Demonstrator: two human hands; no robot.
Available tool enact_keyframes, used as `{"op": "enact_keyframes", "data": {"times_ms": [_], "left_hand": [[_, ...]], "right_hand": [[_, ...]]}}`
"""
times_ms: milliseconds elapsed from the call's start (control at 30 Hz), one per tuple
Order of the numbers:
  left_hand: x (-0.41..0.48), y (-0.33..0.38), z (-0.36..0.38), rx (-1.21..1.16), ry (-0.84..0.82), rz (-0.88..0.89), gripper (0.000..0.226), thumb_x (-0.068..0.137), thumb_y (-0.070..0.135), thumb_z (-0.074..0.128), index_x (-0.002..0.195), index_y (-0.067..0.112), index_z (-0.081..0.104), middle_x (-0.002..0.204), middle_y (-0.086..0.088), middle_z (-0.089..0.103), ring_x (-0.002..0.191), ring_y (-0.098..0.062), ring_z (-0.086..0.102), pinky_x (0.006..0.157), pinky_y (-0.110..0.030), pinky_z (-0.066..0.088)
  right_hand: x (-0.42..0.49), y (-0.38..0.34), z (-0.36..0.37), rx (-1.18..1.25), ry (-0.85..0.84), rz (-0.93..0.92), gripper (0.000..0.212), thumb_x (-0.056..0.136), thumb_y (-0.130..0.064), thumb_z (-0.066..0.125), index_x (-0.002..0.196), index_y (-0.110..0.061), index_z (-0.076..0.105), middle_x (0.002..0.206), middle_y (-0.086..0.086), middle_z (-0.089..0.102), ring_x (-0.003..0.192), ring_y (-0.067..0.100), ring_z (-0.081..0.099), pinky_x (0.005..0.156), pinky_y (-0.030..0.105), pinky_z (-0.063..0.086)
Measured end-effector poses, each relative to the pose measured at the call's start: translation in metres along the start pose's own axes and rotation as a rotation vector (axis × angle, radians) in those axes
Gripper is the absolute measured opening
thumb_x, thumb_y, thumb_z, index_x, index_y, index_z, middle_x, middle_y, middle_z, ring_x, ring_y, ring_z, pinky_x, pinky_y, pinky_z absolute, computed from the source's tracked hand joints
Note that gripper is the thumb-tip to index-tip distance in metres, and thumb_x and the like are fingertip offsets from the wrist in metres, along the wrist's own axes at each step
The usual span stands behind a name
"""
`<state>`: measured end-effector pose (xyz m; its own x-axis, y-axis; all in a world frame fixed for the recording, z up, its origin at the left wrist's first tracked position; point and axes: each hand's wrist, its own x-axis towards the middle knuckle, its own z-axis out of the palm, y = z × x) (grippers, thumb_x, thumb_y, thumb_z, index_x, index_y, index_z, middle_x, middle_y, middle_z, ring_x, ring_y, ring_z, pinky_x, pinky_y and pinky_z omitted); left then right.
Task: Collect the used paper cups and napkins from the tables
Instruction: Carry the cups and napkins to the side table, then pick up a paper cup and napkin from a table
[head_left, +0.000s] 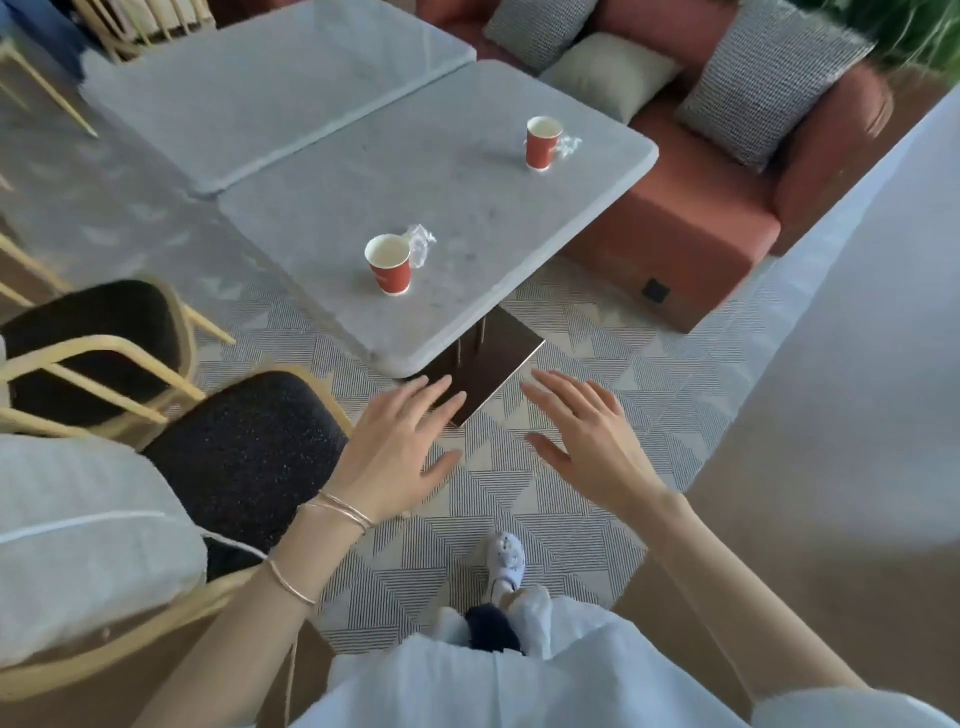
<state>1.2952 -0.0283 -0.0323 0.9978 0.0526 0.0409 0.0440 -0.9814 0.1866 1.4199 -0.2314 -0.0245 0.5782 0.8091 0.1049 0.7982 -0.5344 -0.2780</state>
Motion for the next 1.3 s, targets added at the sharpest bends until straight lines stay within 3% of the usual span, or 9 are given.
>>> {"op": "enact_keyframes", "data": {"times_ms": [333,733,867,933,1033,1300], "left_hand": [[0.108,-0.036,-0.002,-0.012,0.002,-0.093,0.056,0.086,0.04,0.056,0.133,0.011,0.048,0.137,-0.011,0.048,0.125,-0.031,0.044,0.103,-0.047,0.038],[0.204,-0.146,-0.002,-0.046,0.023,-0.189,0.055,0.081,0.033,0.065,0.128,0.008,0.052,0.137,-0.012,0.049,0.125,-0.033,0.046,0.095,-0.049,0.045],[0.235,-0.181,-0.007,-0.047,0.058,-0.185,0.052,0.085,0.04,0.05,0.128,0.011,0.053,0.134,-0.01,0.052,0.121,-0.031,0.049,0.093,-0.046,0.046],[0.244,-0.197,-0.003,-0.053,0.079,-0.186,0.051,0.08,0.034,0.061,0.125,0.01,0.055,0.131,-0.01,0.054,0.117,-0.032,0.052,0.091,-0.044,0.047],[0.252,-0.211,0.007,-0.084,0.052,-0.226,0.057,0.072,0.028,0.075,0.122,0.008,0.058,0.129,-0.012,0.056,0.116,-0.034,0.053,0.091,-0.045,0.047],[0.268,-0.231,0.037,-0.162,-0.103,-0.329,0.058,0.078,0.037,0.069,0.127,0.011,0.053,0.136,-0.014,0.049,0.125,-0.038,0.044,0.098,-0.051,0.042]], "right_hand": [[0.119,0.07,-0.007,0.028,-0.056,-0.105,0.053,0.088,-0.033,0.061,0.136,-0.017,0.044,0.142,0.004,0.044,0.134,0.021,0.036,0.11,0.048,0.027],[0.269,0.095,0.017,0.043,-0.08,-0.159,0.051,0.087,-0.029,0.064,0.133,-0.014,0.049,0.14,0.005,0.047,0.131,0.024,0.04,0.108,0.05,0.03],[0.322,0.096,0.022,0.043,-0.098,-0.191,0.049,0.089,-0.03,0.061,0.133,-0.014,0.049,0.142,0.005,0.045,0.133,0.023,0.038,0.109,0.049,0.029],[0.343,0.095,0.029,0.051,-0.104,-0.206,0.049,0.088,-0.029,0.062,0.132,-0.013,0.049,0.141,0.006,0.046,0.132,0.023,0.039,0.109,0.048,0.029],[0.367,0.095,0.044,0.067,-0.143,-0.212,0.049,0.089,-0.029,0.061,0.133,-0.013,0.048,0.142,0.006,0.044,0.133,0.023,0.037,0.11,0.047,0.028],[0.42,0.099,0.091,0.102,-0.228,-0.301,0.046,0.084,-0.022,0.068,0.126,-0.009,0.055,0.135,0.009,0.052,0.125,0.026,0.048,0.103,0.047,0.038]]}}
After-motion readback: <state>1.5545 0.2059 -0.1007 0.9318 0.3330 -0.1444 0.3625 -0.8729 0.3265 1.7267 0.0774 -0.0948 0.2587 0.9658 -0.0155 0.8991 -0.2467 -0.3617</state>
